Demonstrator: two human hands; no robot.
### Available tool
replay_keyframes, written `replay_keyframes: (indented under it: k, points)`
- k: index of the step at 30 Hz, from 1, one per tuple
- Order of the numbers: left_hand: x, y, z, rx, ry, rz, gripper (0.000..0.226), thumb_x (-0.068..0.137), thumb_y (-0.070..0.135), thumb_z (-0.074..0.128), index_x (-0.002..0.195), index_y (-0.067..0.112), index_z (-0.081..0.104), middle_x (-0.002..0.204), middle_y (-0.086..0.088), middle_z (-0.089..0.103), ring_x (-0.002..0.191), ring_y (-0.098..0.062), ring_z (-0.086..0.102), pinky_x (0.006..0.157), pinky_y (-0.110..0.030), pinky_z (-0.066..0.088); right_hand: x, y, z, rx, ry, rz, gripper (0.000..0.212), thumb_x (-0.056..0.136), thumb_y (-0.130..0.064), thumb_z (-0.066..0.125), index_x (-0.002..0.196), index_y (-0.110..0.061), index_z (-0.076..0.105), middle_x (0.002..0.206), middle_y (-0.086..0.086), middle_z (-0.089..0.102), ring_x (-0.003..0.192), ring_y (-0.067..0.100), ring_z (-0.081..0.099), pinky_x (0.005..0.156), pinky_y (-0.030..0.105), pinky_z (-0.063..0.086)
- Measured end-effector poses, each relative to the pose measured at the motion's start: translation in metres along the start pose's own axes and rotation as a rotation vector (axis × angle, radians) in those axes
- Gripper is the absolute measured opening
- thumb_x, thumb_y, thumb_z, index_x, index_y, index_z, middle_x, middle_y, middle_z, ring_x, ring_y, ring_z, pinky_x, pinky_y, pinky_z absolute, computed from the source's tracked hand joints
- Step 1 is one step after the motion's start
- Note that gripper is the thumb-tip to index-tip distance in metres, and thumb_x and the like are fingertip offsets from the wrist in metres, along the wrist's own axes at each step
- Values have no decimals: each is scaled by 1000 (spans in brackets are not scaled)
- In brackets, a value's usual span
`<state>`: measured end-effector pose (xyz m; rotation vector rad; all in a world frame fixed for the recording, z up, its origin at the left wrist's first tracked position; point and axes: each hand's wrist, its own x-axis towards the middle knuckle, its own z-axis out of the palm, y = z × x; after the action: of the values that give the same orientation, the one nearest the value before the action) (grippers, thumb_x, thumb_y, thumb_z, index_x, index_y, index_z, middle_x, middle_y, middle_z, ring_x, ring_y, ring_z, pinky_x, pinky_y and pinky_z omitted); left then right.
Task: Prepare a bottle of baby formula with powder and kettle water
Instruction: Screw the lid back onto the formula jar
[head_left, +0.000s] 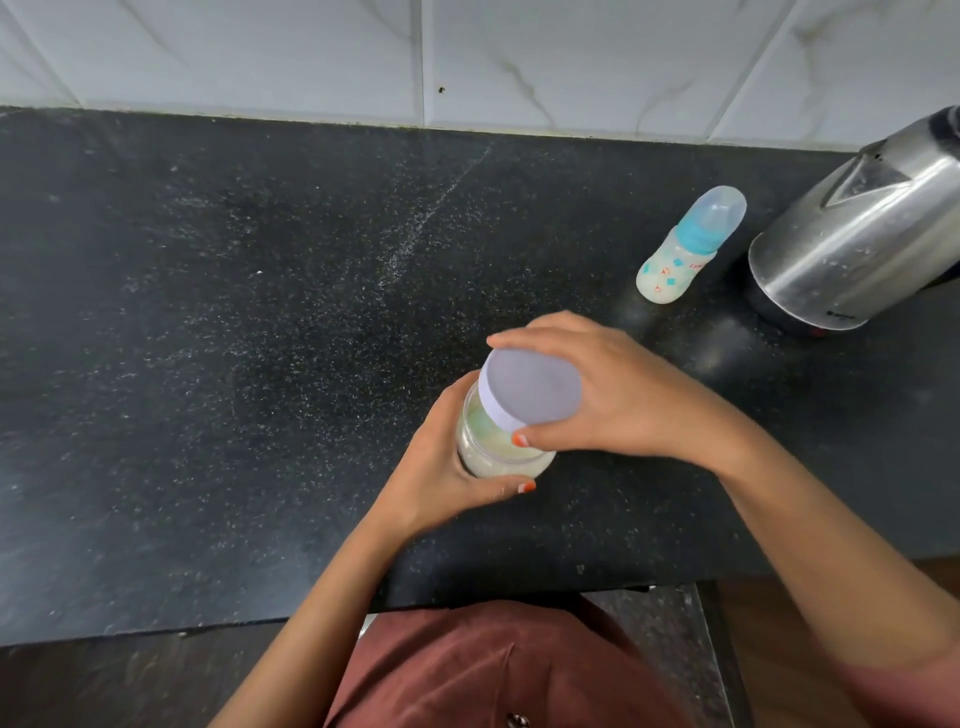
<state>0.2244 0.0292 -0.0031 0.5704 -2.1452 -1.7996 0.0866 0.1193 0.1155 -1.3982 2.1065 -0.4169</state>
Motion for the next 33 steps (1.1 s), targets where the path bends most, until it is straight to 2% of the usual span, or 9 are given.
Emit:
replay_keyframes:
  k: [4, 10, 13, 19, 22, 25, 29, 31, 33]
  points:
    - [0, -2, 1, 5, 18, 9, 87, 49, 44, 79, 123, 45, 34, 126, 20, 46, 116, 11, 44, 91, -6, 36, -5, -4, 16, -33, -8, 18, 75, 66, -38, 72, 131, -46, 36, 128, -19, 36, 115, 6, 44, 94, 40, 43]
    - [-1, -4, 1, 15, 14, 24, 86, 52, 30, 84, 125, 34, 38, 122, 15, 49, 111, 7, 46, 86, -8, 38, -5, -11, 28, -213, -8, 14, 76, 70, -37, 69, 134, -47, 29, 133, -19, 28, 120, 9, 38, 79, 30, 40]
    - [0, -3, 1, 0, 18, 24, 79, 55, 22, 83, 119, 38, 40, 118, 17, 50, 108, 7, 48, 83, -8, 39, -5, -14, 31, -272, -16, 25, 77, 71, -37, 69, 135, -45, 26, 135, -15, 25, 121, 13, 36, 77, 29, 36]
    - [-1, -4, 2, -48, 10, 34, 79, 55, 31, 78, 124, 38, 39, 122, 16, 51, 111, 1, 50, 86, -11, 41, -3, -27, 44, -398, 68, 118, 75, 75, -39, 65, 134, -33, 20, 132, 1, 29, 112, 25, 44, 72, 30, 35]
    - [-1, -5, 2, -38, 18, 53, 77, 55, 30, 77, 121, 43, 39, 123, 17, 50, 113, 1, 49, 88, -10, 39, -4, -33, 48, -385, 130, 179, 80, 74, -49, 64, 137, -28, 18, 129, 5, 33, 109, 29, 49, 75, 32, 40]
    - [-1, -5, 1, -13, 13, 76, 80, 55, 35, 77, 124, 40, 37, 127, 19, 47, 117, 6, 45, 91, -6, 34, -12, -34, 39, -334, 13, 265, 95, 71, -52, 67, 143, -24, 13, 133, 8, 35, 113, 29, 50, 84, 34, 43]
    - [-1, -4, 2, 2, 22, 75, 84, 53, 43, 80, 126, 38, 37, 127, 21, 47, 118, 5, 44, 91, -7, 35, -24, -29, 14, -390, 12, 291, 79, 72, -47, 70, 136, -22, 32, 129, 6, 51, 112, 27, 55, 85, 36, 44]
    - [-1, -3, 2, 3, 22, 60, 86, 52, 44, 80, 126, 39, 36, 127, 21, 46, 118, 5, 44, 91, -7, 36, -23, -27, 8, -439, 12, 225, 83, 75, -43, 69, 141, -28, 21, 140, 0, 40, 123, 24, 45, 91, 37, 42]
    - [-1, -3, 2, -4, 23, 43, 87, 51, 43, 80, 125, 40, 35, 126, 20, 47, 117, 8, 43, 91, -6, 35, -17, -26, 6, -345, -82, 89, 89, 76, -31, 70, 143, -38, 12, 149, -8, 20, 137, 17, 23, 101, 38, 36]
